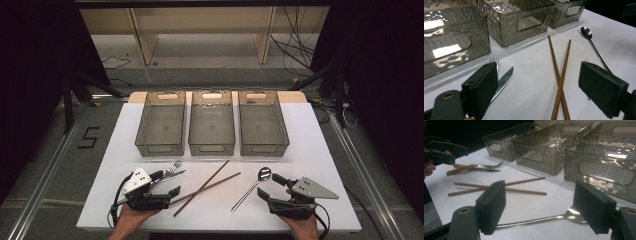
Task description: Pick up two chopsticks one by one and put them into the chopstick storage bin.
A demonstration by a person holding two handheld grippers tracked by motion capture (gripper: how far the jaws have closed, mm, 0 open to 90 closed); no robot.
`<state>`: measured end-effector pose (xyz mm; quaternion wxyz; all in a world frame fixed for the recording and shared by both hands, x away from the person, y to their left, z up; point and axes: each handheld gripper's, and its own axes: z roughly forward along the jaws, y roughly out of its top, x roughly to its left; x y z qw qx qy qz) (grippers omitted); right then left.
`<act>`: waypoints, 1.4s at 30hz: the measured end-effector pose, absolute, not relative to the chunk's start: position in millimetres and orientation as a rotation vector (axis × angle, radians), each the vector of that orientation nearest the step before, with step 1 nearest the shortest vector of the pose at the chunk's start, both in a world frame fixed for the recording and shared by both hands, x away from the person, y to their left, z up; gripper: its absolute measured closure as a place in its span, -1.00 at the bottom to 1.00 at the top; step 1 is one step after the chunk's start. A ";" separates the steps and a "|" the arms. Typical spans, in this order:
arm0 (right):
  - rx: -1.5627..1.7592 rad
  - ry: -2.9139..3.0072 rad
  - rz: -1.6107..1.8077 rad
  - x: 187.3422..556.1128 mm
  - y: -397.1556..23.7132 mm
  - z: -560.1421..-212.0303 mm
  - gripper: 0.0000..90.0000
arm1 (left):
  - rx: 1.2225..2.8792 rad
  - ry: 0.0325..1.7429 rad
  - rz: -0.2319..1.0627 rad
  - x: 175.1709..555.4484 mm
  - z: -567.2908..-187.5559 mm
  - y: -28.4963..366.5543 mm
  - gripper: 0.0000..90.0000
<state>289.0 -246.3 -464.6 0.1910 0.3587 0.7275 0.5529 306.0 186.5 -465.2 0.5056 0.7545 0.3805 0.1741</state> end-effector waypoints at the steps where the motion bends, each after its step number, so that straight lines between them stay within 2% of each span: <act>1: 1.008 2.040 1.557 289.1 -246.4 -464.5 -0.39 | 1.842 0.913 0.415 307.4 -462.2 186.0 -0.65; 6: 1.010 2.044 1.556 289.4 -246.5 -464.4 -0.39 | 1.976 0.868 0.406 317.9 -448.9 176.7 -0.64; 23: 1.005 2.060 1.549 289.7 -245.0 -464.4 -0.37 | 2.219 0.800 0.361 357.4 -422.2 143.0 -0.53; 36: 1.005 2.064 1.550 290.6 -244.4 -465.1 -0.37 | 2.346 0.777 0.271 364.3 -433.8 116.4 -0.44; 42: 1.000 2.071 1.551 290.4 -243.4 -465.2 -0.37 | 2.408 0.745 0.243 361.6 -440.9 108.9 -0.29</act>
